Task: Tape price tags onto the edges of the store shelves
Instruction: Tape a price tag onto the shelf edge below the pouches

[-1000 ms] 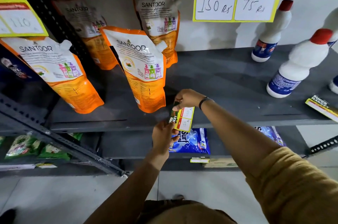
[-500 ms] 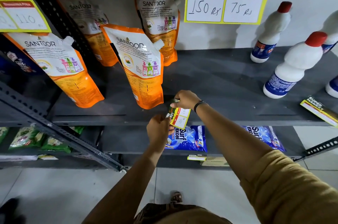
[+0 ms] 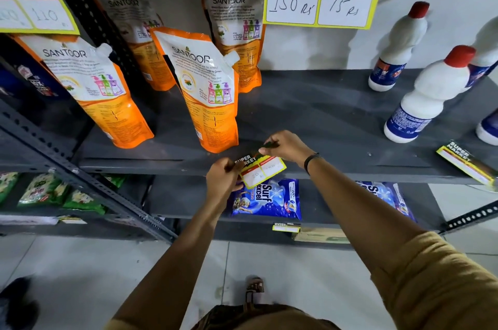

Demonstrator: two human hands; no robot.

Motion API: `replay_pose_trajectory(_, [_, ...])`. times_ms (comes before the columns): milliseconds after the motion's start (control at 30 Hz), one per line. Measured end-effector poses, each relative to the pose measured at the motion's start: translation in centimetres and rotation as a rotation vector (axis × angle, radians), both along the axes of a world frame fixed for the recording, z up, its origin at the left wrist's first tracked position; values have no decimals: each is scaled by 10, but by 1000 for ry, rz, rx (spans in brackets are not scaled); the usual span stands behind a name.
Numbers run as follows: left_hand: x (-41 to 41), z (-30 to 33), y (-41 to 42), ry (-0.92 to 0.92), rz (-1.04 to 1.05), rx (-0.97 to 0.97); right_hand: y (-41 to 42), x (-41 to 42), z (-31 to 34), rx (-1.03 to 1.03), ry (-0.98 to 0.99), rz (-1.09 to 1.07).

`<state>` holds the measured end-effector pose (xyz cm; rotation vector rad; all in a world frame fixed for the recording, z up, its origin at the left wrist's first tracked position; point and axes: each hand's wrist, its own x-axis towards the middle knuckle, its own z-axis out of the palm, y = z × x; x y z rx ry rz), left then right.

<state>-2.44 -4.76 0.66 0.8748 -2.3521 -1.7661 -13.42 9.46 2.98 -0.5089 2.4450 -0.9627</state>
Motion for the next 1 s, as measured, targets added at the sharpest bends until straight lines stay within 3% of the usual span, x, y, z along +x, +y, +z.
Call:
replay_pose_trajectory(200, [21,-9,-27,86,-99,-280,9,31,2,-85,11,90])
replay_pose_trajectory(333, [48,-16,-46,150,-209,-449,-9,63,-11,34,178,86])
replay_pose_trajectory(633, [61,-16,-87,113,-276,-850,-56,92,-26,217,530,95])
replay_pose_trajectory(767, [52,-25,-131,76,-414,-922,-96,107,-32,335,605,-16])
replay_pose_trajectory(1000, [45,-29,-126,101,-377,-951,-103,106,-40,445,658,-61])
